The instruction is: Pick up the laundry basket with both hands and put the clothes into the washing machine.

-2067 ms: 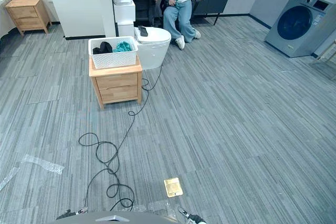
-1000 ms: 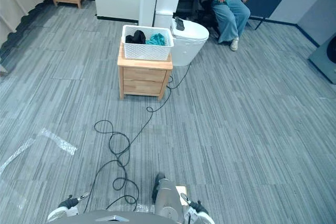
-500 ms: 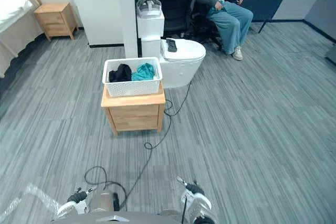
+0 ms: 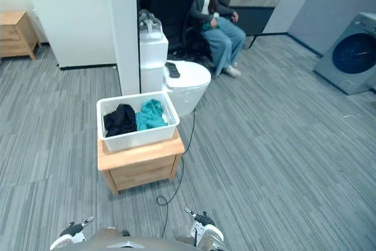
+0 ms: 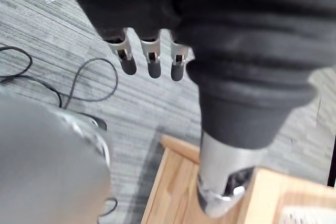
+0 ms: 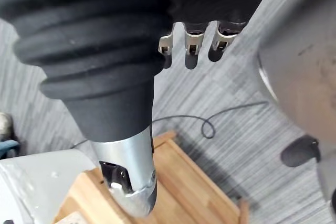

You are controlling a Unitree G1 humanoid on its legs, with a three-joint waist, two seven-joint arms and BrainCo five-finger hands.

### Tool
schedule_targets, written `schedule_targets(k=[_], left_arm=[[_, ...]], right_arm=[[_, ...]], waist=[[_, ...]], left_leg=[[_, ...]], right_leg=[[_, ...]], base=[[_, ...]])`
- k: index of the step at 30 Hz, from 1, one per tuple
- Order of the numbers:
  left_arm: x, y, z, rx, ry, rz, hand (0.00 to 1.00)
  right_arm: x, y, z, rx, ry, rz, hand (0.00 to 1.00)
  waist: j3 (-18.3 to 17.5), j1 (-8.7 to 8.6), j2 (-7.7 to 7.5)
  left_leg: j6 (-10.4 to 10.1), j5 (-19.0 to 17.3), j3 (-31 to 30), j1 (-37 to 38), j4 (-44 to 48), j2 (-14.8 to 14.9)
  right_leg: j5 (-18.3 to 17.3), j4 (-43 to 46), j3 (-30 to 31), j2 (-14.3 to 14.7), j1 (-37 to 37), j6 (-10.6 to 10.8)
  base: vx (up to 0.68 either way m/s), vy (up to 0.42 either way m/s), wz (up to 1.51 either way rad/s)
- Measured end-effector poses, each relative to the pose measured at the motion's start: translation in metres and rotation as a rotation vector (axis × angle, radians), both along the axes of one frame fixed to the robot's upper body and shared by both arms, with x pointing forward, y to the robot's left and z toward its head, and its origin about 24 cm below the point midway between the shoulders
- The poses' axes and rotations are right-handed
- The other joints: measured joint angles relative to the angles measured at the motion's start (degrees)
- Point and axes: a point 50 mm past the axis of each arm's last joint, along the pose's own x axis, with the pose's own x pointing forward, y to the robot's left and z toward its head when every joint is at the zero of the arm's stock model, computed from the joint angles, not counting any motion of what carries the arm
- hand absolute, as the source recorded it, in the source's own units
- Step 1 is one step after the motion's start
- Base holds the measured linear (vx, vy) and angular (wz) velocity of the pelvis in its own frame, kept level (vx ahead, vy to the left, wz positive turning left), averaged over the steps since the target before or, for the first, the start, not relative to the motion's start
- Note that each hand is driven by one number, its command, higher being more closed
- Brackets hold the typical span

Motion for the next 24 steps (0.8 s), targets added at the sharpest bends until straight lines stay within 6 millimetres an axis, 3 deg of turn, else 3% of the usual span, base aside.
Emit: schedule_targets(k=[2, 3, 5, 6, 9, 10, 13, 14, 17, 19, 21, 24], left_arm=[[0.011, -0.006, 0.001, 0.001, -0.012, -0.067, 0.00], [0.018, -0.010, 0.002, -0.004, -0.024, -0.084, 0.00], [0.023, -0.012, 0.004, -0.002, -0.037, -0.104, 0.00], [0.026, -0.014, 0.004, 0.001, -0.044, -0.120, 0.00], [0.026, -0.016, 0.004, 0.006, -0.049, -0.139, 0.00], [0.028, -0.018, 0.005, -0.001, -0.059, -0.136, 0.00], [0.028, -0.037, 0.004, -0.051, -0.082, -0.116, 0.00], [0.029, -0.036, 0.005, -0.051, -0.094, -0.099, 0.00], [0.044, -0.017, 0.020, 0.019, -0.203, -0.038, 0.00], [0.052, -0.008, 0.032, 0.060, -0.281, -0.022, 0.00], [0.056, 0.016, 0.054, 0.146, -0.389, -0.008, 0.00], [0.059, 0.046, 0.077, 0.246, -0.477, 0.035, 0.00]], right_arm=[[0.003, 0.000, 0.002, -0.005, -0.018, -0.003, 0.00], [0.004, 0.000, 0.002, -0.007, -0.025, -0.005, 0.00], [0.005, 0.000, 0.002, -0.006, -0.027, -0.008, 0.00], [0.008, 0.000, 0.003, -0.006, -0.034, -0.009, 0.00], [0.006, 0.002, 0.003, -0.010, -0.026, 0.002, 0.00], [0.007, -0.002, 0.003, -0.014, -0.030, -0.009, 0.00], [0.017, -0.024, 0.013, -0.094, -0.079, 0.011, 0.00], [0.022, -0.031, 0.018, -0.119, -0.105, 0.009, 0.00], [0.049, -0.048, 0.051, -0.232, -0.296, 0.008, 0.00], [0.059, -0.058, 0.073, -0.299, -0.407, 0.016, 0.00], [0.068, -0.070, 0.106, -0.401, -0.552, 0.023, 0.00], [0.074, -0.076, 0.128, -0.468, -0.641, 0.044, 0.00]], waist=[[0.2, -0.09, 0.16], [0.1, -0.39, 0.20], [0.1, -0.70, 0.20], [0.1, -0.98, 0.20], [0.1, -1.42, -0.77], [0.1, -1.41, -0.49], [-0.4, -2.21, 4.46], [-0.3, -2.39, 5.18], [0.1, -2.65, 4.88], [0.7, -3.05, 4.16], [0.9, -3.46, 3.66], [0.9, -3.70, 3.95]], left_leg=[[-0.5, 0.4, 0.2, 4.0, -3.7, 0.0], [-0.8, 0.5, 0.0, 6.0, -5.8, 0.2], [-1.3, 0.2, -0.3, 6.5, -6.5, 0.3], [-1.7, -0.1, -0.7, 6.4, -6.6, 0.3], [-3.5, -0.7, -2.3, 6.7, -6.6, -0.7], [-4.4, -0.6, -3.3, 7.4, -7.1, -0.1], [-5.9, 1.0, -6.0, 6.2, -9.6, 3.6], [-6.5, 1.5, -6.5, 6.3, -10.8, 4.6], [-7.0, 2.6, -7.5, 6.6, -12.6, 6.9], [-7.0, 2.6, -7.7, 6.5, -12.7, 7.1], [-6.9, 2.6, -7.6, 6.3, -13.1, 6.7], [-6.9, 2.6, -7.7, 4.6, -13.0, 5.6]], right_leg=[[-2.2, -6.1, -5.4, -2.2, -1.6, -0.1], [-2.1, -15.3, -7.0, -2.4, -1.2, 0.0], [-1.3, -22.9, -7.8, -2.5, -1.2, -0.5], [1.1, -30.1, -8.1, -2.4, -1.3, -1.2], [11.6, -38.9, -8.5, -2.2, 0.5, -1.3], [9.3, -41.0, -10.1, -1.9, 2.5, 1.1], [9.9, -45.4, -13.5, 2.5, 3.3, -0.5], [10.1, -46.2, -14.2, 3.7, 3.6, -0.8], [9.7, -47.4, -15.5, 6.5, 4.5, -2.6], [9.7, -47.7, -15.7, 6.8, 4.6, -2.7], [10.0, -48.6, -15.6, 6.5, 4.5, -2.7], [10.7, -50.0, -15.6, 5.8, 3.6, -2.1]], base=[[0.23, 0.070, -0.09], [0.22, -0.005, 0.07], [0.15, -0.075, 0.12], [0.14, -0.140, 0.12], [0.22, -0.280, 0.23], [0.22, -0.358, 0.28], [0.17, -0.249, 0.26], [0.16, -0.240, 0.22], [0.07, -0.155, 0.09], [0.01, -0.053, 0.06], [0.00, 0.000, 0.00], [-0.01, 0.036, 0.03]])
